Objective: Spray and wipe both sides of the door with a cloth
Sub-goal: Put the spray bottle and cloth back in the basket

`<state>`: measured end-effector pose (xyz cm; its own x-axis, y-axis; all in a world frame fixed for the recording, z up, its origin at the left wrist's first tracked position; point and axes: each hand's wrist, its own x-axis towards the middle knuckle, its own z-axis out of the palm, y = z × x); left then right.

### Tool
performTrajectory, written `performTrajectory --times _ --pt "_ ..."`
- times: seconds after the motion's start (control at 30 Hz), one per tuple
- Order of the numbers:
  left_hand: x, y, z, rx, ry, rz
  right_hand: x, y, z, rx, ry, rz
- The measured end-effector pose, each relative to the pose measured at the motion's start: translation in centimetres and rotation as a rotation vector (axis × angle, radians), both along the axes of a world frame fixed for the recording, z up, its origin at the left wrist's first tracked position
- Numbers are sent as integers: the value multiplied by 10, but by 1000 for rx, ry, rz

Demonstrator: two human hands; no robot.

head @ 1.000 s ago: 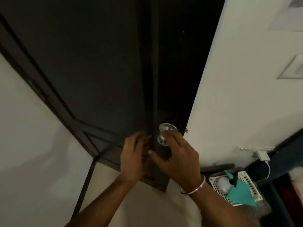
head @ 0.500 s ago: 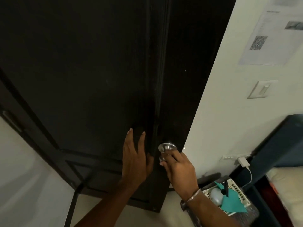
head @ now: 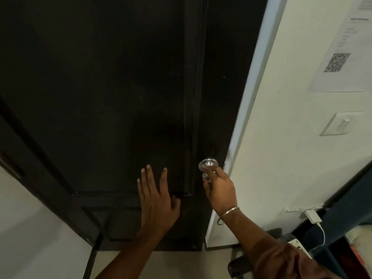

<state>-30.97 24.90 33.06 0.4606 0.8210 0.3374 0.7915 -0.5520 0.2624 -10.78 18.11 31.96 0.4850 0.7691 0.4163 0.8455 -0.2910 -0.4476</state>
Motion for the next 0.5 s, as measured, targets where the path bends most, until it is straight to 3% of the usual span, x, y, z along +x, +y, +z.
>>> performTrajectory --times 0.3,0.5 --pt "-7 11 -19 -43 52 57 28 48 -6 36 24 4" --pt "-8 10 -19 -70 104 75 27 53 -8 163 183 20"
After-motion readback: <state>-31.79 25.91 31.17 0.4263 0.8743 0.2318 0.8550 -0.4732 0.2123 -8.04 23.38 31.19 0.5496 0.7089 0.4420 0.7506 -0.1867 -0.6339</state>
